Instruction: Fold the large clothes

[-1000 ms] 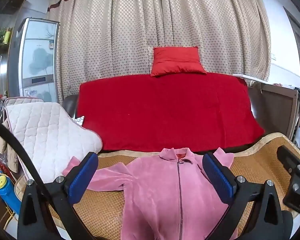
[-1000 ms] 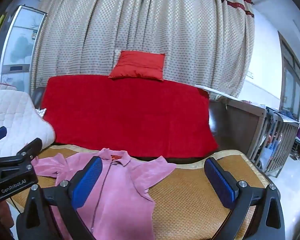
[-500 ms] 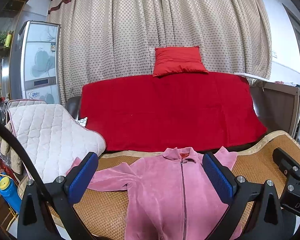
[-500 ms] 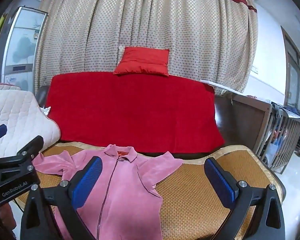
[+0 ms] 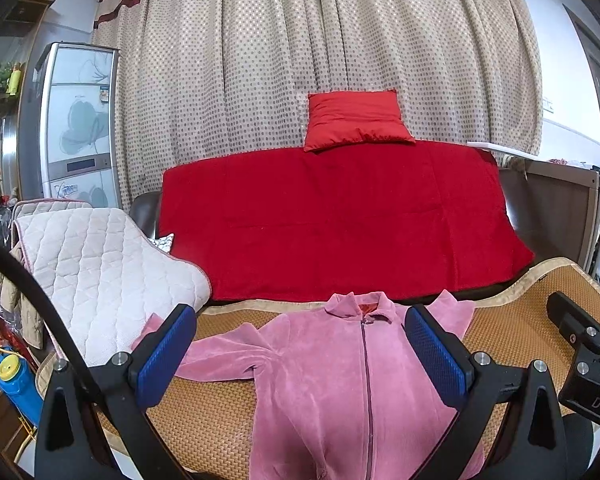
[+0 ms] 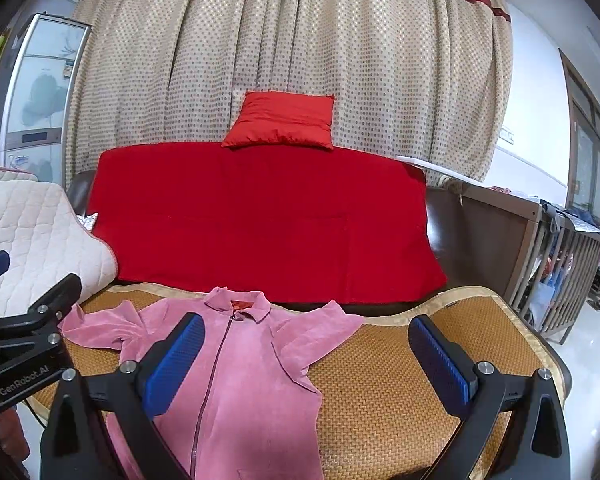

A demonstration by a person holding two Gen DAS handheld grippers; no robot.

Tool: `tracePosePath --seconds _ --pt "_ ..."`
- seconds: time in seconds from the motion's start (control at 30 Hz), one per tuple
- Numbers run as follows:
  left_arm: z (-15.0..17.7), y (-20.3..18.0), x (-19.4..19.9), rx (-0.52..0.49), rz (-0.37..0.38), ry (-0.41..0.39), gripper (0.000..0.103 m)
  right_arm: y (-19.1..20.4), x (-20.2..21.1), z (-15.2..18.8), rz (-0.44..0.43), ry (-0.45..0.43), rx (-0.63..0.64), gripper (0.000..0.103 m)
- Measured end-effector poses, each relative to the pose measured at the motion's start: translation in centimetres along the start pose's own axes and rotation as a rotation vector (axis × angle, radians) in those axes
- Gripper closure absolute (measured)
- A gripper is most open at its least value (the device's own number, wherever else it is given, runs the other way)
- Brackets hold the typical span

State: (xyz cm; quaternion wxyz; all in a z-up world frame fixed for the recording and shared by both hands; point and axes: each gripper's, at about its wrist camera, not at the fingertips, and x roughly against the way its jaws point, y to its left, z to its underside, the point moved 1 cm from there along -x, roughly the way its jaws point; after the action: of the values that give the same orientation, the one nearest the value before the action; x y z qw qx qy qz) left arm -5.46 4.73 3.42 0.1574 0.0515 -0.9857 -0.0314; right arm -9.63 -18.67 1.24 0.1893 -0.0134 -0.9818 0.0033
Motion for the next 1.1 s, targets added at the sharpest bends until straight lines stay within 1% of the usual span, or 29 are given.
tracePosePath --seconds 0.73,0.8,0.9,0.97,1.03,1.1 --pt "0.2 -0.6 -0.7 -0.006 0.004 0.017 0.000 -0.2 -0.7 0.1 0.015 0.021 0.010 0.000" --pt "0.4 -0.6 -2.1 -0.009 0.027 0.044 0.000 -0.6 -1.4 0.0 0.006 0.035 0.010 0.000" --pt "1.3 -0.5 -6.1 -0.020 0.074 0.140 0.000 -2.1 -3.9 0.1 -0.044 0.072 -0.026 0.000" --pt "2.5 -0.2 -9.5 -0.006 0.099 0.214 0.000 -4.4 -7.1 0.5 -0.118 0.129 -0.090 0.000" --pt "4.3 0.2 -13.4 0.019 0.095 0.296 0.000 -6.8 -10.8 1.1 -0.182 0.186 -0.164 0.000" --pt "6.0 0.6 -17.0 0.042 0.088 0.349 0.000 -9.7 -15.7 2.4 -0.251 0.252 -0.254 0.000"
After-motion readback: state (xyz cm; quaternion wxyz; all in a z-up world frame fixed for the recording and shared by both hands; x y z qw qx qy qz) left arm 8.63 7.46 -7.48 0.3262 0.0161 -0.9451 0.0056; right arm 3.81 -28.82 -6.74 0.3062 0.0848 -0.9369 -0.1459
